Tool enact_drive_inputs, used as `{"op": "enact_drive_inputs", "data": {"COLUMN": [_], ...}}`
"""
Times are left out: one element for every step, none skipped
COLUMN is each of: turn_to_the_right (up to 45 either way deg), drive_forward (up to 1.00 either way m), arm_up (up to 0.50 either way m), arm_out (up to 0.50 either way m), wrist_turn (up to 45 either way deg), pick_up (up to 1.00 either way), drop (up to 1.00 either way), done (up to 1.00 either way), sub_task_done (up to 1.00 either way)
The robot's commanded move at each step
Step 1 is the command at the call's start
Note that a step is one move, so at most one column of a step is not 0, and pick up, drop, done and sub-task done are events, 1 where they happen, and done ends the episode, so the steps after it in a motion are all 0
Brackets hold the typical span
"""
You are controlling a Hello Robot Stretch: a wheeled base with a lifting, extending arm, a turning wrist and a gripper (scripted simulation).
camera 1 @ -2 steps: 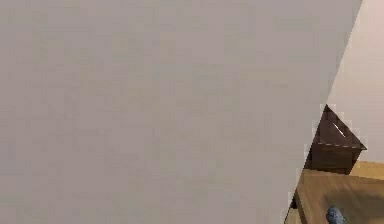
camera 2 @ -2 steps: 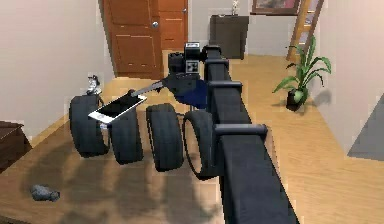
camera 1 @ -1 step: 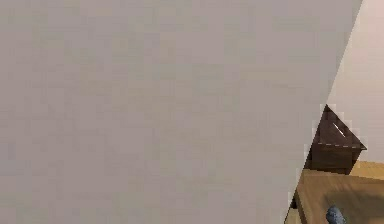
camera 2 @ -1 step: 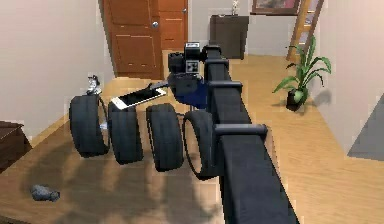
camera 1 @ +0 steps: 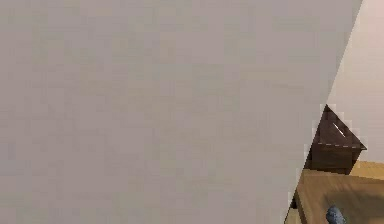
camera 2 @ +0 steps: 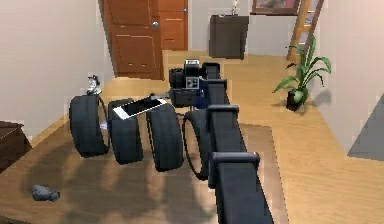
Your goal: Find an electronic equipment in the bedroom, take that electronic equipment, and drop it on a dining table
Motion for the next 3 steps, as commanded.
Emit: {"op": "enact_drive_inputs", "data": {"turn_to_the_right": [0.0,0.0,0.0], "drive_forward": [0.00,0.00,0.00], "arm_up": [-0.32,0.00,0.04], "arm_out": [0.00,0.00,0.00], "wrist_turn": [0.0,0.0,0.0], "pick_up": [0.00,0.00,0.00], "drop": [0.00,1.00,0.00], "done": [0.00,0.00,0.00], "sub_task_done": [0.00,0.00,0.00]}}
